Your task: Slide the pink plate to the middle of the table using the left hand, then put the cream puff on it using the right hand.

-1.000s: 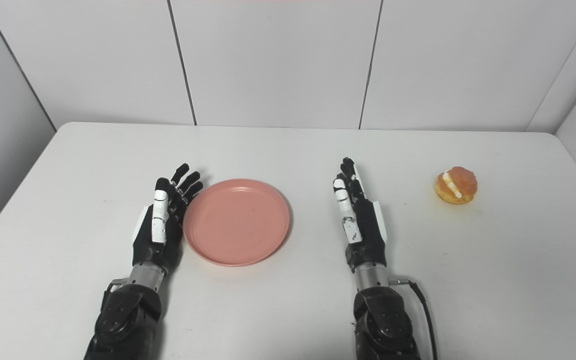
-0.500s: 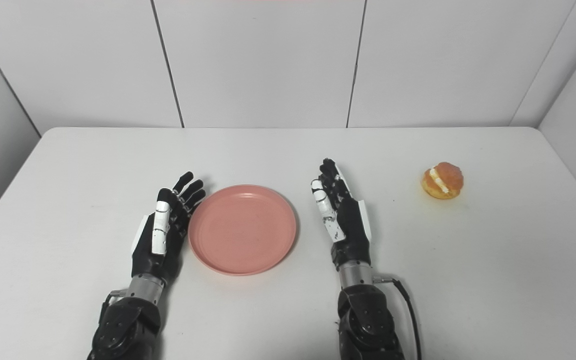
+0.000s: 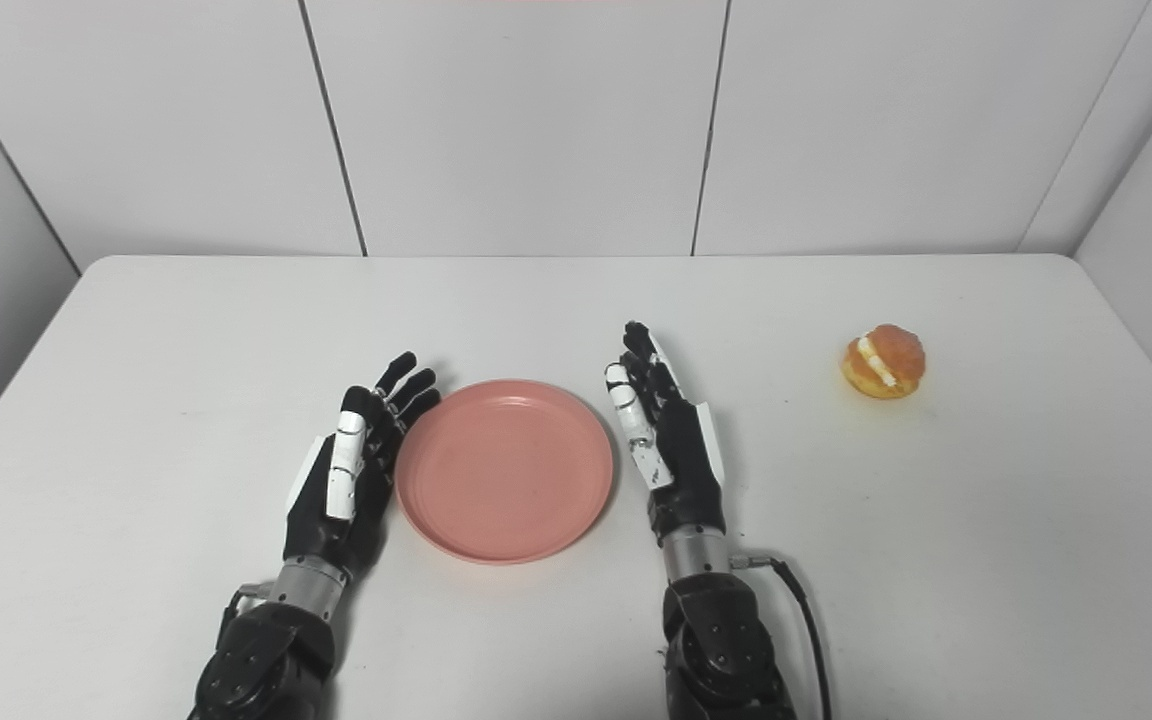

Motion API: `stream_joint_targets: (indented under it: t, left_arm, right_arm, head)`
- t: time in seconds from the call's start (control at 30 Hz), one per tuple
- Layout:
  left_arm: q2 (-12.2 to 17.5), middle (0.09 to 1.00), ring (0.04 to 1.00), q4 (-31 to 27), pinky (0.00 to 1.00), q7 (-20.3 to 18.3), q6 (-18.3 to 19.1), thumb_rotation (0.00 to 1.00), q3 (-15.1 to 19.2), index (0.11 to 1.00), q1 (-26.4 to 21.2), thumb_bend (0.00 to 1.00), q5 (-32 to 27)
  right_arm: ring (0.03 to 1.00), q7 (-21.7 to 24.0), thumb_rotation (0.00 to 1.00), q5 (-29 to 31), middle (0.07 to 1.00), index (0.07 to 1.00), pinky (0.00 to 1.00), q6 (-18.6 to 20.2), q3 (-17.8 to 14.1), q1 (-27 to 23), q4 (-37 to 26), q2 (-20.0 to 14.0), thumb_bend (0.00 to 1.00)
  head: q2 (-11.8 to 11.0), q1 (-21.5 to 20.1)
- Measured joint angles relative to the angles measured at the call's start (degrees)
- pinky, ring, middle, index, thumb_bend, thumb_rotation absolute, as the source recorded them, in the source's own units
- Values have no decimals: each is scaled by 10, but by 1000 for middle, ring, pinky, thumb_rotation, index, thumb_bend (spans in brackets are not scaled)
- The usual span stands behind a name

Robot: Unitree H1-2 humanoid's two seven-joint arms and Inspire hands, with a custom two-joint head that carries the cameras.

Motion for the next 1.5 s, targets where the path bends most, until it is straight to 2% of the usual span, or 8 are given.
stream_joint_targets:
  t: [0.27, 0.4, 0.63, 0.97, 1.07, 1.13, 1.33, 1.5]
  left_arm:
    - [-5, 906, 909, 38, 899, 17, -21, 947, 25, 897, -24, 619, 10]
    - [4, 963, 959, 77, 970, 26, -40, 997, 40, 952, -55, 632, 11]
    - [15, 964, 972, 113, 999, 25, -55, 1000, 54, 956, -79, 627, 10]
    - [16, 974, 968, 117, 990, 22, -68, 1000, 54, 965, -81, 627, 11]
    - [16, 973, 965, 112, 982, 21, -65, 1000, 54, 961, -79, 623, 10]
    - [15, 947, 944, 104, 948, 21, -53, 1000, 55, 929, -75, 595, 6]
    - [8, 864, 863, 91, 854, 21, -44, 957, 58, 849, -66, 616, -2]
    - [8, 831, 824, 82, 813, 17, -47, 944, 55, 818, -59, 601, -2]
  right_arm:
    - [942, 0, 782, 2, 939, 918, 943, 0, -1, 0, 4, 2, 584]
    - [933, -1, 804, 3, 932, 926, 945, 0, -4, -5, 11, 2, 646]
    - [970, 2, 869, 4, 972, 959, 1000, 0, -5, -16, 23, -10, 612]
    - [967, -5, 824, 3, 967, 960, 996, -2, -24, -36, 44, -29, 672]
    - [982, -10, 816, -4, 985, 975, 1000, -26, -28, -50, 61, -40, 662]
    - [997, -10, 736, 1, 994, 975, 1000, -36, -39, -60, 70, -49, 697]
    - [937, -81, 745, -45, 921, 922, 943, -36, -72, -67, 69, -70, 613]
    - [921, -119, 670, -87, 913, 917, 906, -34, -84, -81, 43, -99, 623]
  head:
    - [-4, -3]
    - [-6, -5]
    - [-10, -11]
    - [-16, -13]
    - [-15, -15]
    - [-15, -17]
    - [-13, -21]
    - [-12, -25]
